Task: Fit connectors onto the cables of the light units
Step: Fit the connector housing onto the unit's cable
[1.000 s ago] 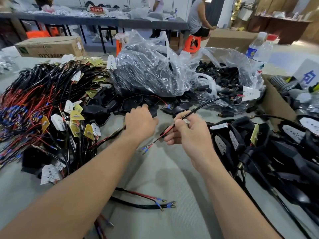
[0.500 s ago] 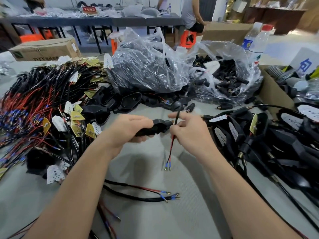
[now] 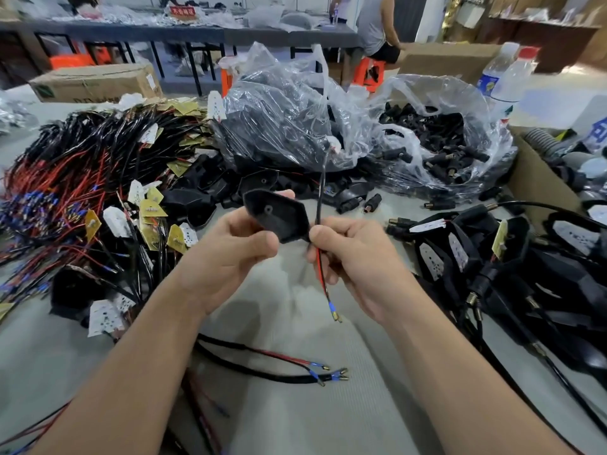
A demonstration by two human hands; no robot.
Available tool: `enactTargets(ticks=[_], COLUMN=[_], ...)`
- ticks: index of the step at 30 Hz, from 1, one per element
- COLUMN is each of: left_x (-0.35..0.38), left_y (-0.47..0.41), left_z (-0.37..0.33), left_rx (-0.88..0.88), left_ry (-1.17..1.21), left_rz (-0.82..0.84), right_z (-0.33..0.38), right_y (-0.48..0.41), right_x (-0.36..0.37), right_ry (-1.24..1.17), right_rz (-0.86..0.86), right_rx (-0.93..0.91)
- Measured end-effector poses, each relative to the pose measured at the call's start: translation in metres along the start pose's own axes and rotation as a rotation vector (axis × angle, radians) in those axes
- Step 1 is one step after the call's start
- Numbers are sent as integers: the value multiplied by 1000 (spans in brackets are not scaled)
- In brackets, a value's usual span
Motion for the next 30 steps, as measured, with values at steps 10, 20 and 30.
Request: enactTargets(ticks=[10, 20, 30], left_x=[-2, 8, 18], left_y=[4, 6, 3], left_z=[21, 28, 28], left_rx=[-283, -437, -400], left_ry=[168, -87, -135], left_rz=[-200, -51, -92], right_z=[15, 25, 14], right_y=[0, 1, 1], right_x=[-28, -43, -38], right_ry=[158, 48, 107], right_rz=[-341, -408, -399], right_rx=[-239, -323, -233])
Point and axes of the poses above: each hand's wrist, its own y-axis away from the middle knuckle, its own x-axis out of the palm, z = x × y, the point moved 6 cm from there along -y, towards the middle knuckle, and after that the axes turned 3 degrees about y, right-handed, at the moved point
